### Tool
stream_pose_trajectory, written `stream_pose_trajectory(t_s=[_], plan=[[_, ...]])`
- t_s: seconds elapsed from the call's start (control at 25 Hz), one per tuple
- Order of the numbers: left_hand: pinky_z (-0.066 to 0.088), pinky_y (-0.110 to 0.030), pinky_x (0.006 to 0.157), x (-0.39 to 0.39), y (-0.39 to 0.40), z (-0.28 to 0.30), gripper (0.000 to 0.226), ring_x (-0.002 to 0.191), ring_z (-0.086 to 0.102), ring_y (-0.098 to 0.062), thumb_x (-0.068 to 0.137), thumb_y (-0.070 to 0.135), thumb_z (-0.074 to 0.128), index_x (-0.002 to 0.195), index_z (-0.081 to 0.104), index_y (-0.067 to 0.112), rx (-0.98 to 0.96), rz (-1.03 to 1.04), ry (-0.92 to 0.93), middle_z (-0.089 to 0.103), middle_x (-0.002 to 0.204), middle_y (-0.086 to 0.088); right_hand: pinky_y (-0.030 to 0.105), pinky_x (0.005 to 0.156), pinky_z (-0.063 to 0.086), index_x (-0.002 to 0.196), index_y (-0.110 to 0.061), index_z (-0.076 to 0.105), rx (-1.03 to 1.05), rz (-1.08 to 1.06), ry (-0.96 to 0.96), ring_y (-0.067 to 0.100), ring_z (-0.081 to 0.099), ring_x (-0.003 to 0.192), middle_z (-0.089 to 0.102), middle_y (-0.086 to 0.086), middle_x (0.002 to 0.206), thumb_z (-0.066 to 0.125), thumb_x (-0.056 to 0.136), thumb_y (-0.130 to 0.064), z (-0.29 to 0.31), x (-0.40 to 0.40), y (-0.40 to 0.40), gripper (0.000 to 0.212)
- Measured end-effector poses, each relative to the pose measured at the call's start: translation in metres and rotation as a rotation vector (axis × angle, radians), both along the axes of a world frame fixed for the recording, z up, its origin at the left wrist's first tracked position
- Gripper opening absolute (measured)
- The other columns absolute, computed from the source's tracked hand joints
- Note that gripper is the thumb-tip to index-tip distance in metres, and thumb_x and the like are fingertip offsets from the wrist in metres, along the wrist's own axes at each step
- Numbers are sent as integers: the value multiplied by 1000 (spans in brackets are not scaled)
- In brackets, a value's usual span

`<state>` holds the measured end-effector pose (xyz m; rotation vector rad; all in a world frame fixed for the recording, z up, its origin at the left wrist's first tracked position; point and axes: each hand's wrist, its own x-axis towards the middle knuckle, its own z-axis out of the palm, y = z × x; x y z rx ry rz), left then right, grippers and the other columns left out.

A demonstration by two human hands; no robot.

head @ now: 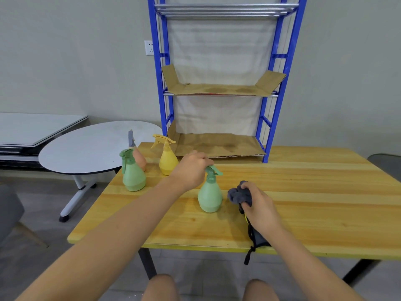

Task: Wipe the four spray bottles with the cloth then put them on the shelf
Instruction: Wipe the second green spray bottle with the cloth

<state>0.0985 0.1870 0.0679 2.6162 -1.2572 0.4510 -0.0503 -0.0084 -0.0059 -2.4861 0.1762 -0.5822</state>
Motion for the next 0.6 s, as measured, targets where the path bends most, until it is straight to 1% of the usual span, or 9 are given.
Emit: stream_pose_trajectory(t_s=[0.08, 0.16, 0.24, 0.28, 0.36, 0.4, 0.48, 0.52, 0.6], plan=[[45, -36, 102, 2, 1, -1, 30, 115, 57, -26, 95, 9, 53, 119, 71, 12, -116, -49, 95, 66, 123, -4, 29, 76, 45, 126, -25, 46, 70, -12, 20, 20, 59, 102, 60, -6, 111, 62, 88, -5, 5, -1, 0, 45], [44, -28, 103, 1, 4, 1, 25, 116, 59, -16, 98, 19, 57, 114, 75, 13, -189, -74, 211, 63, 131, 0, 24, 78, 42, 129, -24, 47, 111, -6, 21, 19, 59, 104, 62, -4, 116, 63, 89, -7, 8, 0, 1, 47], [45, -22, 98, -2, 4, 4, 21, 110, 62, -11, 98, 24, 63, 113, 77, 17, -229, -115, 303, 59, 137, 3, 14, 77, 36, 130, -22, 52, 90, 12, -14, 13, 57, 103, 61, -5, 117, 65, 86, -6, 10, 1, 6, 48], [47, -20, 96, -3, 4, 5, 21, 106, 63, -10, 97, 23, 65, 115, 76, 19, -255, -134, 343, 58, 137, 5, 7, 76, 33, 129, -20, 56, 79, 26, -49, 11, 55, 102, 60, -6, 117, 66, 84, -5, 11, 1, 9, 48], [52, -16, 93, 0, 6, 6, 31, 101, 65, -5, 94, 19, 70, 125, 70, 23, -333, -147, 440, 61, 131, 7, 0, 79, 31, 124, -20, 59, 78, 63, -94, 8, 53, 102, 57, -9, 115, 68, 80, -1, 12, 1, 15, 49], [54, -18, 92, 2, 8, 6, 34, 99, 66, -1, 93, 18, 72, 127, 69, 24, -368, -130, 506, 66, 124, 8, -1, 80, 31, 123, -20, 60, 81, 79, -103, 7, 53, 101, 56, -12, 113, 69, 79, -1, 12, 1, 18, 50], [58, -26, 86, 4, 13, 8, 27, 89, 68, 2, 91, 18, 74, 117, 72, 23, -410, -94, 623, 75, 104, 9, -1, 82, 32, 122, -19, 61, 88, 77, -160, 5, 53, 100, 55, -15, 110, 70, 78, -1, 12, 1, 26, 49], [58, -27, 82, 5, 14, 9, 21, 84, 68, 2, 91, 18, 74, 112, 75, 24, -421, -85, 660, 76, 95, 10, 0, 84, 32, 121, -18, 62, 86, 57, -217, 5, 53, 100, 56, -15, 109, 71, 77, 0, 12, 3, 31, 49], [56, -27, 79, 7, 16, 8, 18, 80, 68, -3, 92, 21, 73, 108, 78, 29, -446, -84, 716, 78, 90, 10, 6, 89, 36, 118, -14, 64, 46, 16, -345, 9, 56, 103, 60, -11, 110, 74, 75, 2, 14, 12, 37, 47]])
